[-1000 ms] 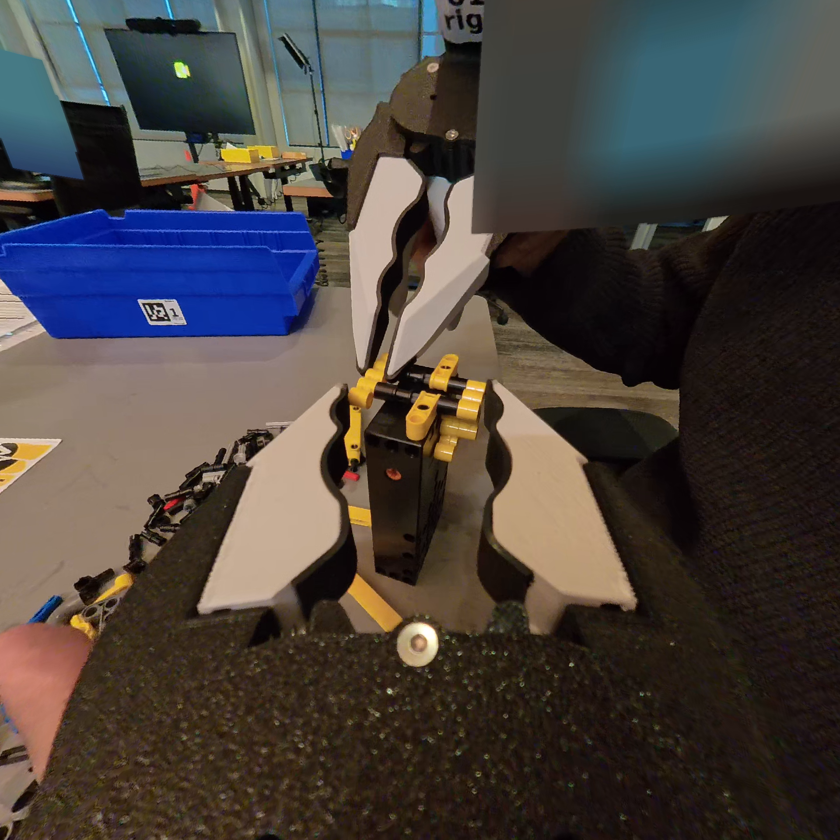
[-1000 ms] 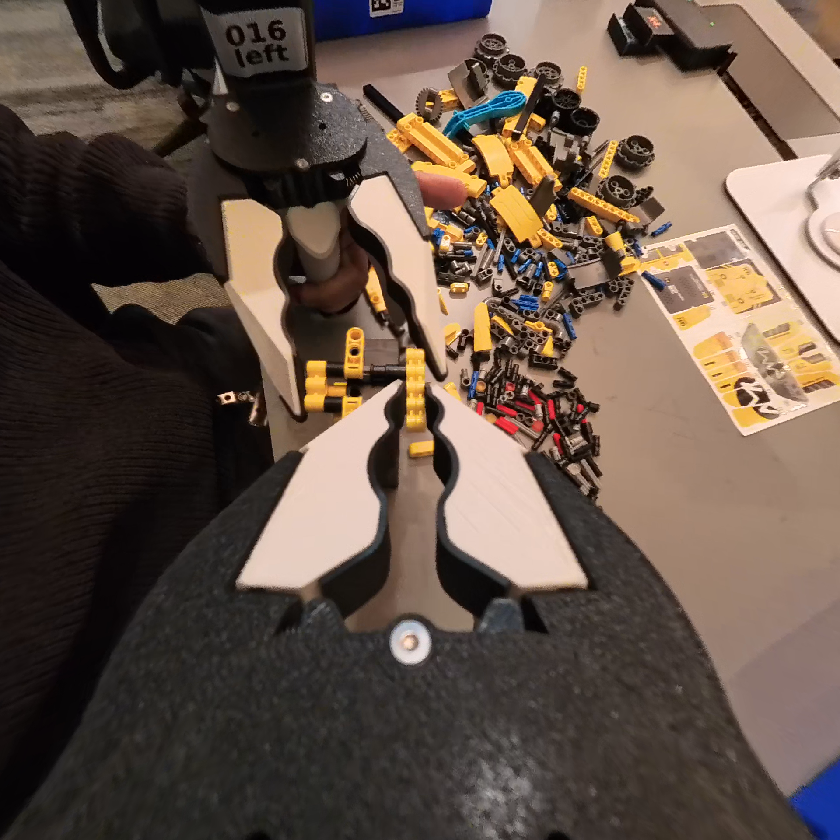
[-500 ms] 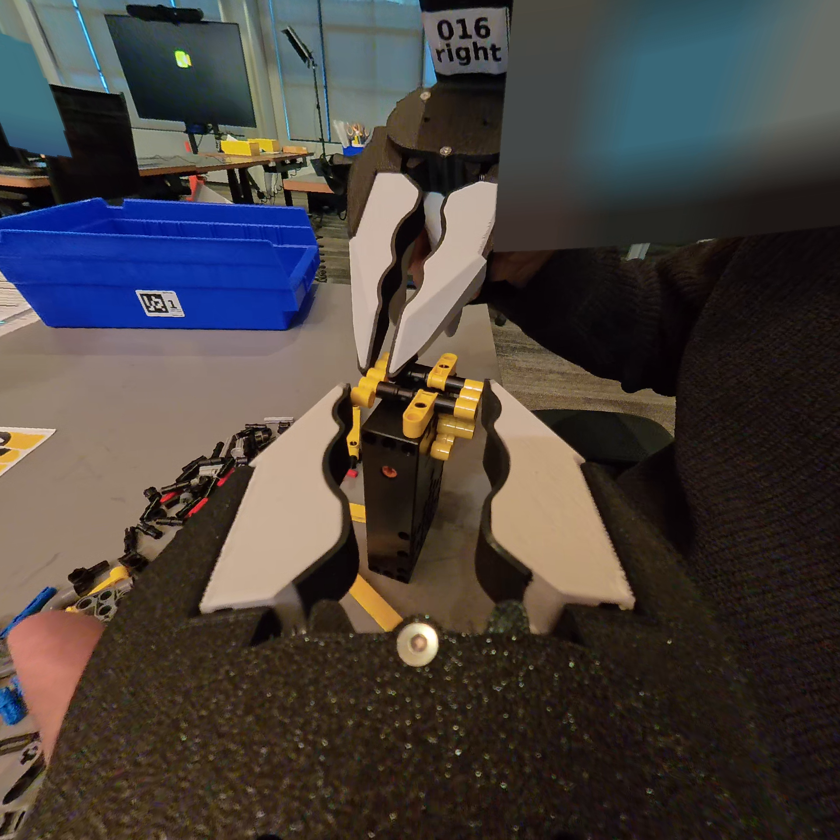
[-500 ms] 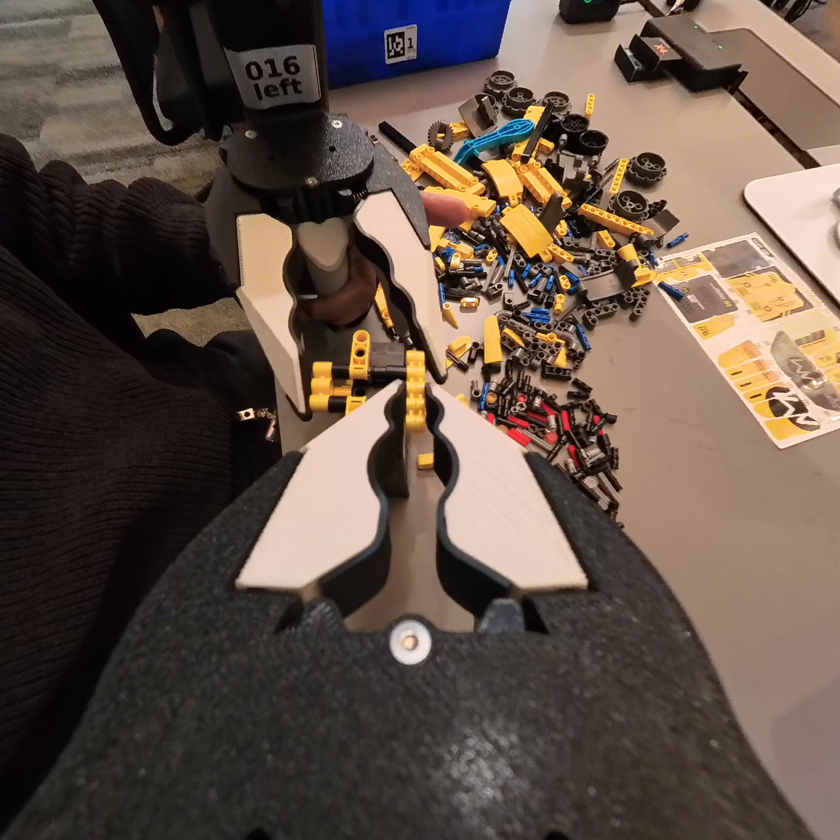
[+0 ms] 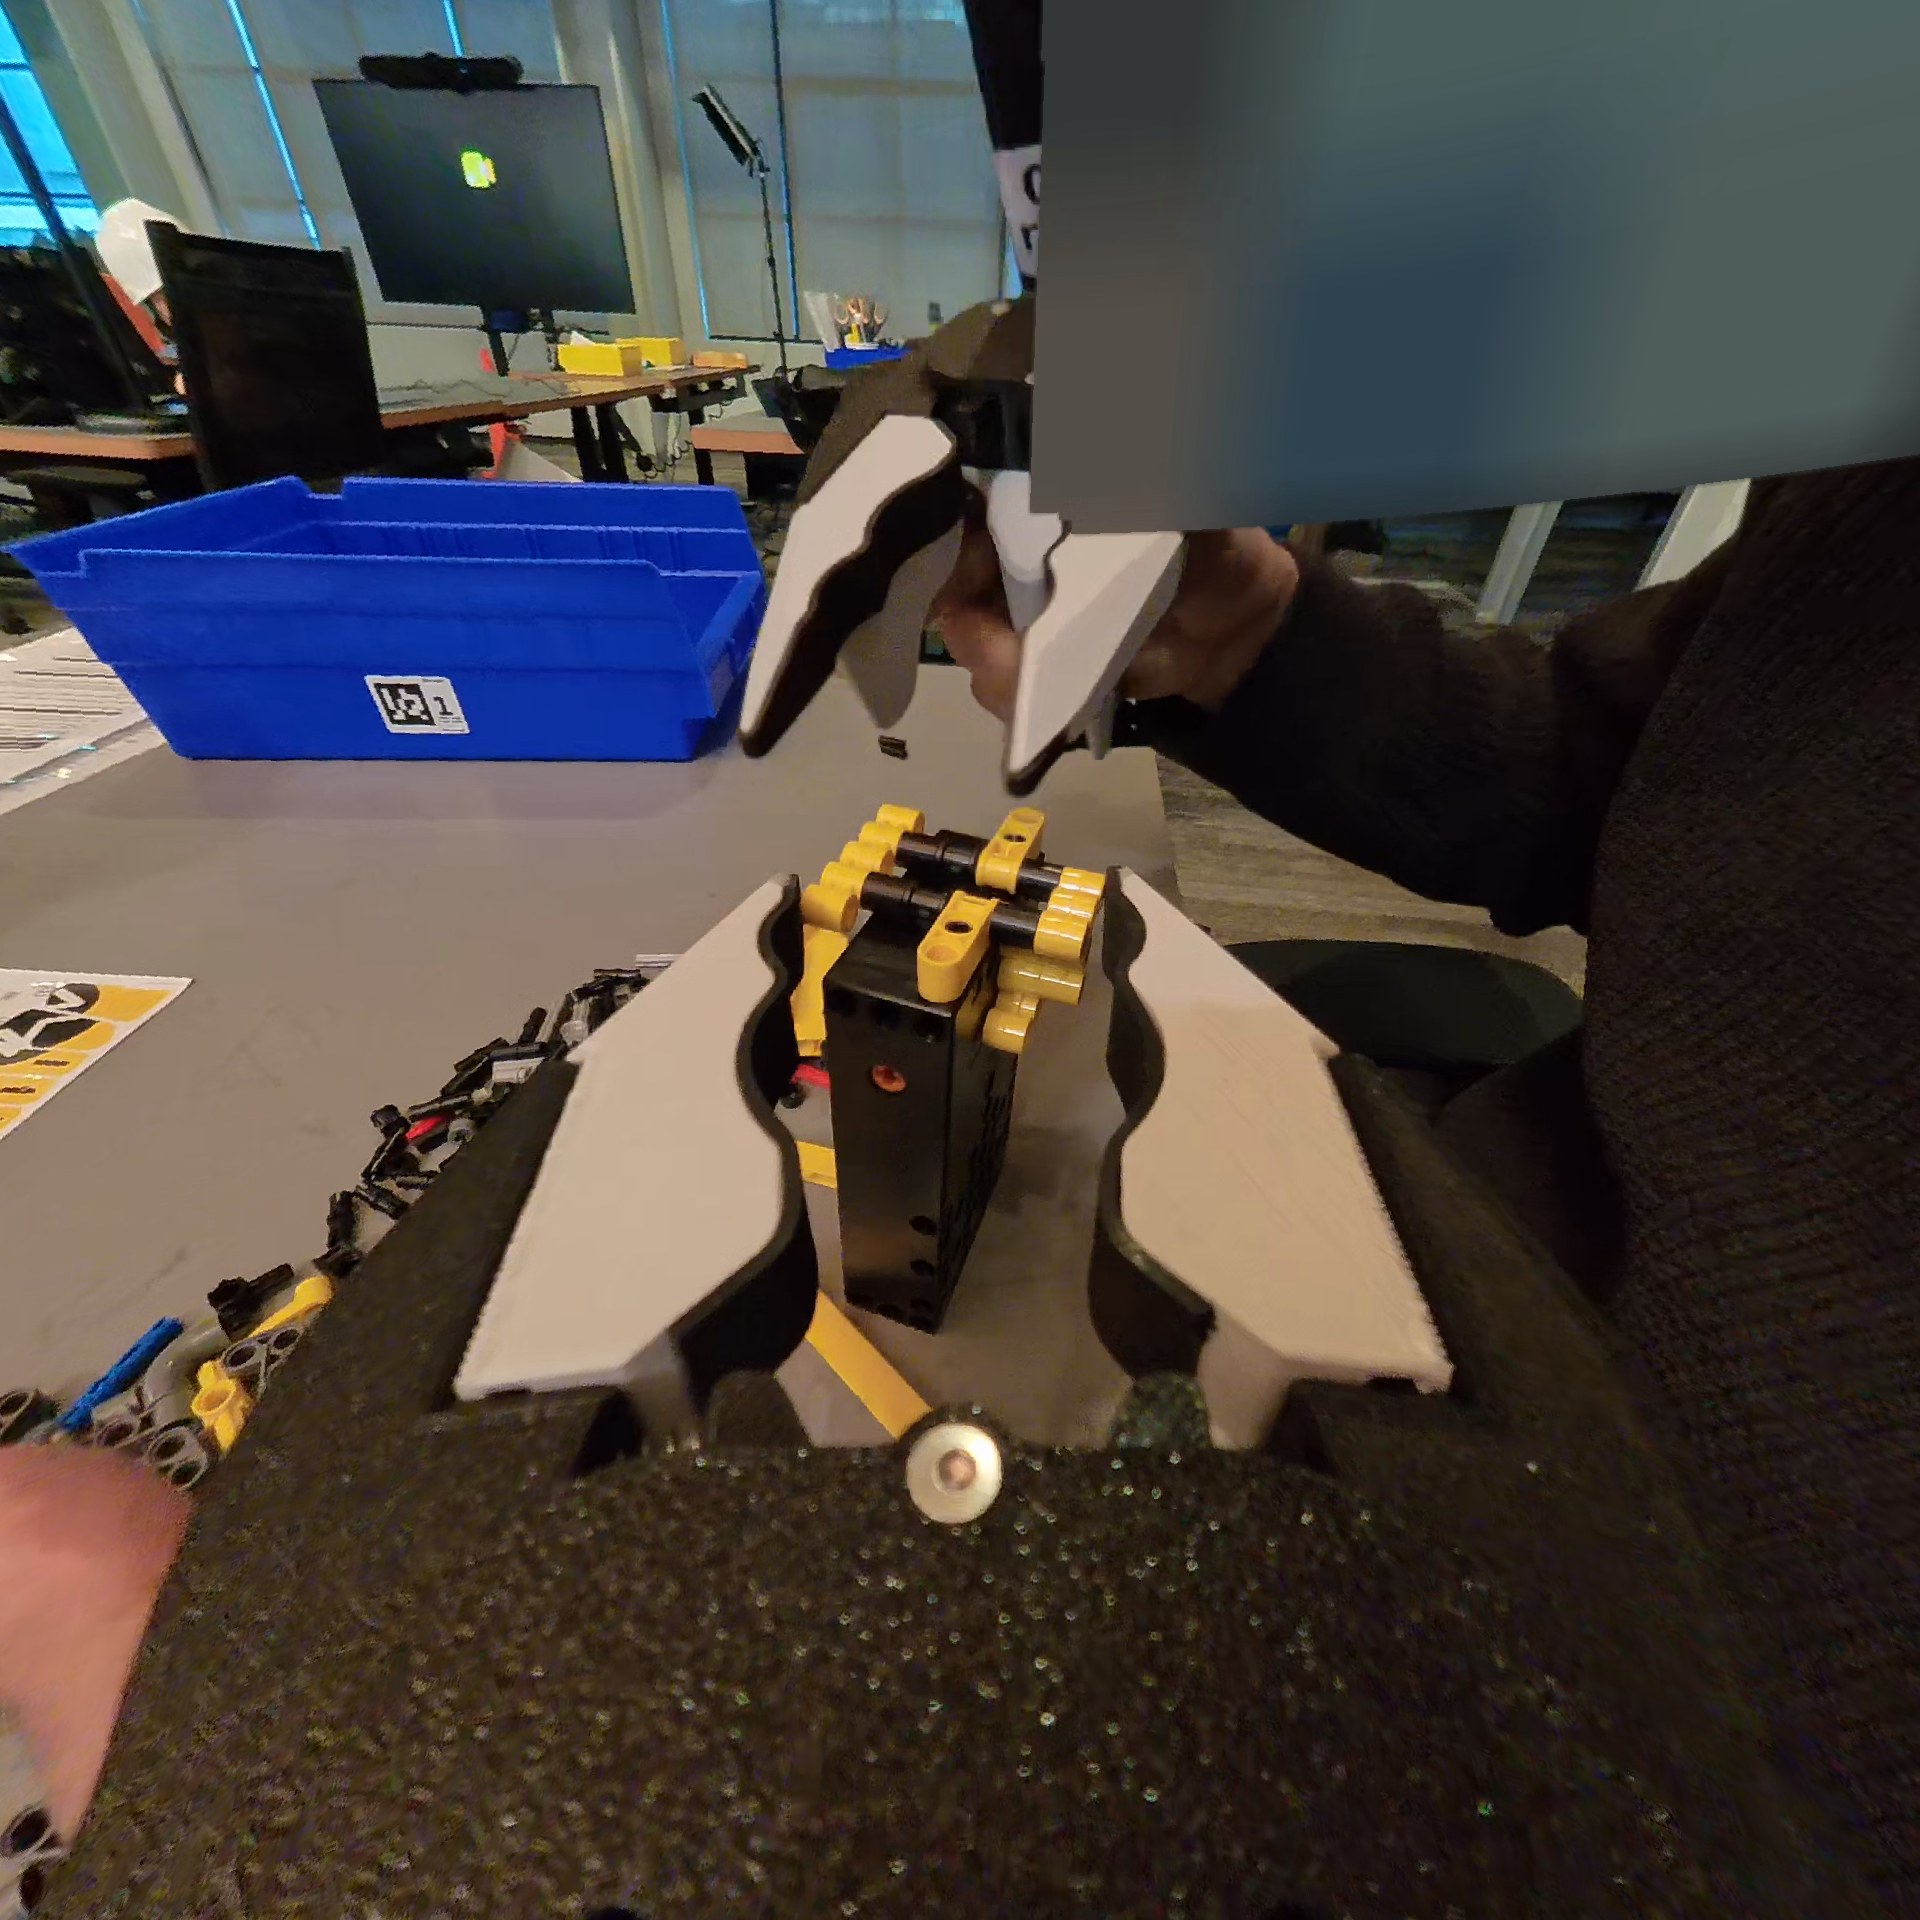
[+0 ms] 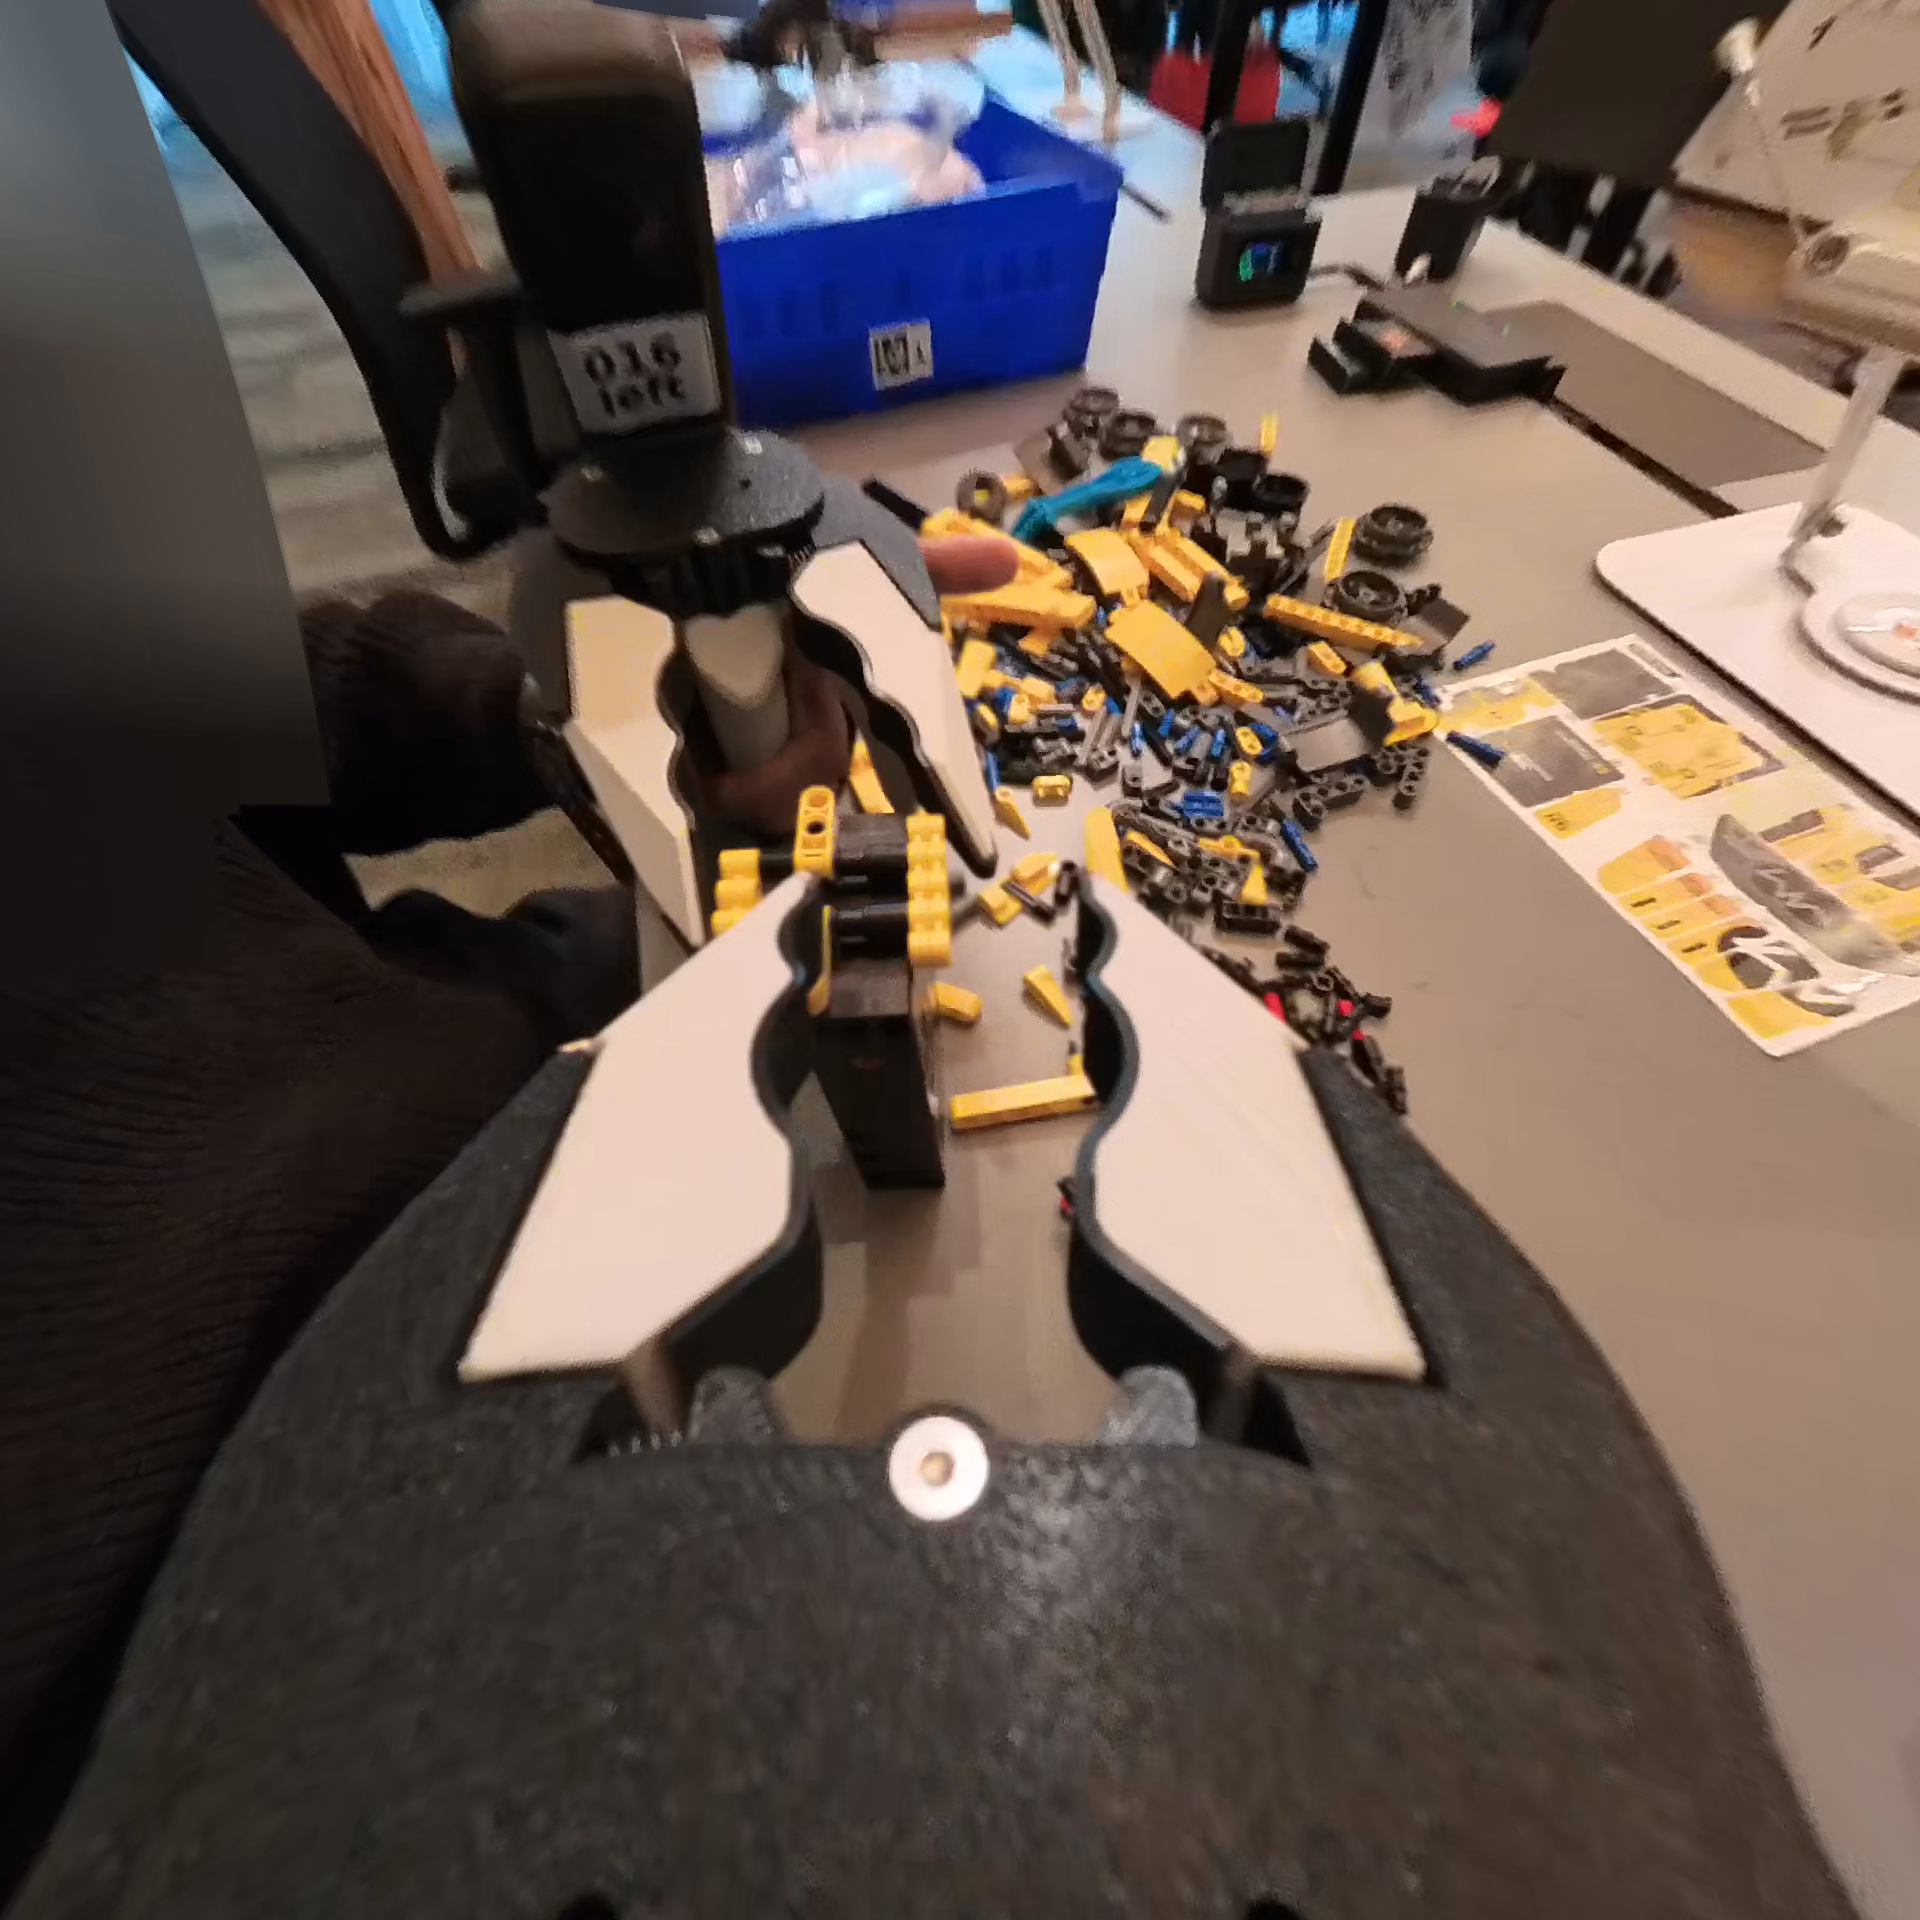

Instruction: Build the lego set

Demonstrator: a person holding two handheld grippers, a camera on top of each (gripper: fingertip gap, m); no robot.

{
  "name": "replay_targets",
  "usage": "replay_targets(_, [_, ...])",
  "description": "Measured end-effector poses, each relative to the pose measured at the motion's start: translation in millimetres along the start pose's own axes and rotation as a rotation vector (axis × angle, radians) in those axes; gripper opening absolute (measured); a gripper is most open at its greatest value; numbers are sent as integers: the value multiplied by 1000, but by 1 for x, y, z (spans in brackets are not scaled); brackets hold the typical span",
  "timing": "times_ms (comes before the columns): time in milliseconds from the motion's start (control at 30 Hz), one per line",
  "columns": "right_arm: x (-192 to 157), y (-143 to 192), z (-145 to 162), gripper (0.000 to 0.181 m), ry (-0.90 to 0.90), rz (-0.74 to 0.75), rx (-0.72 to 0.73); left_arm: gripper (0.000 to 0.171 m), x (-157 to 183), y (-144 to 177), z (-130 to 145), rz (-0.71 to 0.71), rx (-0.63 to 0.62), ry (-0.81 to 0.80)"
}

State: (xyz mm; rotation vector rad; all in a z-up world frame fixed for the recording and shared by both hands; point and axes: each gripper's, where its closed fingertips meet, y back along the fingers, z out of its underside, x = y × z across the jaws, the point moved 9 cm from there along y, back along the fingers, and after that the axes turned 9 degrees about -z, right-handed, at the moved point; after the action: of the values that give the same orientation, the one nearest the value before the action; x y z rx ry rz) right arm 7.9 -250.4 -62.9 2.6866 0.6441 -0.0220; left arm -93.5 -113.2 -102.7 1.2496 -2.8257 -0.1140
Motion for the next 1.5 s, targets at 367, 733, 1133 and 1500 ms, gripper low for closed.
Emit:
replay_targets(367, [-21,-6,22,69,-34,-123,202,59,0,6,-2,63,48,28])
replay_targets(733, [-23,-11,28,69,13,-62,196,59,-4,10,-2,86,48,55])
replay_targets(1133, [-11,-11,27,54,70,-98,194,58,-6,6,2,75,11,43])
replay_targets(1500, [-10,-15,30,51,118,-95,206,51,-8,7,3,75,12,47])
